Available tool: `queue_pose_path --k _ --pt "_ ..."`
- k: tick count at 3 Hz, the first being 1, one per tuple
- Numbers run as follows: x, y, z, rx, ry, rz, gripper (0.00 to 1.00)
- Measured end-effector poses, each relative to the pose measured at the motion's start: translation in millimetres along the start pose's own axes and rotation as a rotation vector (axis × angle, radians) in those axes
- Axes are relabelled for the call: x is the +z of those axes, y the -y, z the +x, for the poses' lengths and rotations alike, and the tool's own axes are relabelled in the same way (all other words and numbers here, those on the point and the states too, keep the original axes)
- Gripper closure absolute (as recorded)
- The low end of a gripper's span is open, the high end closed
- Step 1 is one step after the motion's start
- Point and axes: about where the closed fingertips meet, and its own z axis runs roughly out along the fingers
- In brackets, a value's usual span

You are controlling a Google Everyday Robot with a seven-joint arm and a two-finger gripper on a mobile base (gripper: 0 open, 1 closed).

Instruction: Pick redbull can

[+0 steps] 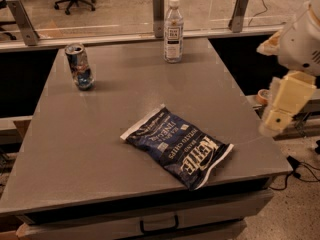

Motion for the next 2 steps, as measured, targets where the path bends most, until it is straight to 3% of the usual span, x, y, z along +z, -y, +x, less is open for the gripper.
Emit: queue_pose_path --k 1,2 --pt "25.4 10.5 -62.7 -0.069 0.141 -0.024 0.0" --pt "40.6 6.9 -161.9 -0.18 0.319 -0.033 0.0"
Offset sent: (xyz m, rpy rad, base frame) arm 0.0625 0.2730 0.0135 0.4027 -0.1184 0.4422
